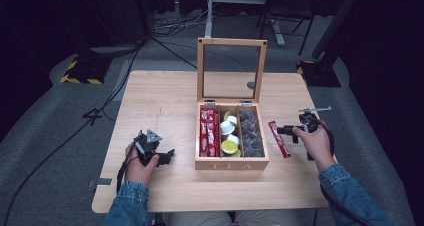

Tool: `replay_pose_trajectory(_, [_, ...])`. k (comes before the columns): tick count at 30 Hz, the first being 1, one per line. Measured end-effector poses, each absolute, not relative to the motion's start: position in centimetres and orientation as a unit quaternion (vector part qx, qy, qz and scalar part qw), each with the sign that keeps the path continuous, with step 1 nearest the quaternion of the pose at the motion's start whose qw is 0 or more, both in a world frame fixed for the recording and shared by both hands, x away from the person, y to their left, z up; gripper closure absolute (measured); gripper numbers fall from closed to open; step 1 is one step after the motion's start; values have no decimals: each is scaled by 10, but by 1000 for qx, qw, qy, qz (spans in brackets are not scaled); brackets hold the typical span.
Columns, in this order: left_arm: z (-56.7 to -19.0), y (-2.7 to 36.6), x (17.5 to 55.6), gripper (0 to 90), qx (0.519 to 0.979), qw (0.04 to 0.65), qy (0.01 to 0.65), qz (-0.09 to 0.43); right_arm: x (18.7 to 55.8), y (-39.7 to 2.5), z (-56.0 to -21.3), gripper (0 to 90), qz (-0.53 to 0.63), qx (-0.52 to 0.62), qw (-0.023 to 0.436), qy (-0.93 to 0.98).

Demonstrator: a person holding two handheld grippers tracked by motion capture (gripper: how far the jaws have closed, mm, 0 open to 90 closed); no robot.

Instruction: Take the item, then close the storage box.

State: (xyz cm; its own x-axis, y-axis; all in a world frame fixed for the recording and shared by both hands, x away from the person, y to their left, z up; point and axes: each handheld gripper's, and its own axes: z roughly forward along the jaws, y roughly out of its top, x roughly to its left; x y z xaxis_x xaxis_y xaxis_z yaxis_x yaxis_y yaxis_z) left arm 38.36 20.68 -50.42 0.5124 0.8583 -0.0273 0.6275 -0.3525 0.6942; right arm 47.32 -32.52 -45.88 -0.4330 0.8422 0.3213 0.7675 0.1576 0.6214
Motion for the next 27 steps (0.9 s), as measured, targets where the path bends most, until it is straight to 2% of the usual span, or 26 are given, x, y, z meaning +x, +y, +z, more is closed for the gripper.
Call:
replay_pose_trajectory(5, [-504, 207, 385, 149, 805, 332, 461, 172, 471, -330, -443, 436, 387, 515, 77, 761])
replay_pose_trajectory(12, [-504, 207, 385, 149, 805, 332, 461, 172, 466, -327, -419, 403, 404, 488, 97, 768])
replay_pose_trajectory(27, [-504, 206, 388, 148, 805, 333, 460, 172, 468, -312, -370, 400, 442, 435, 138, 772])
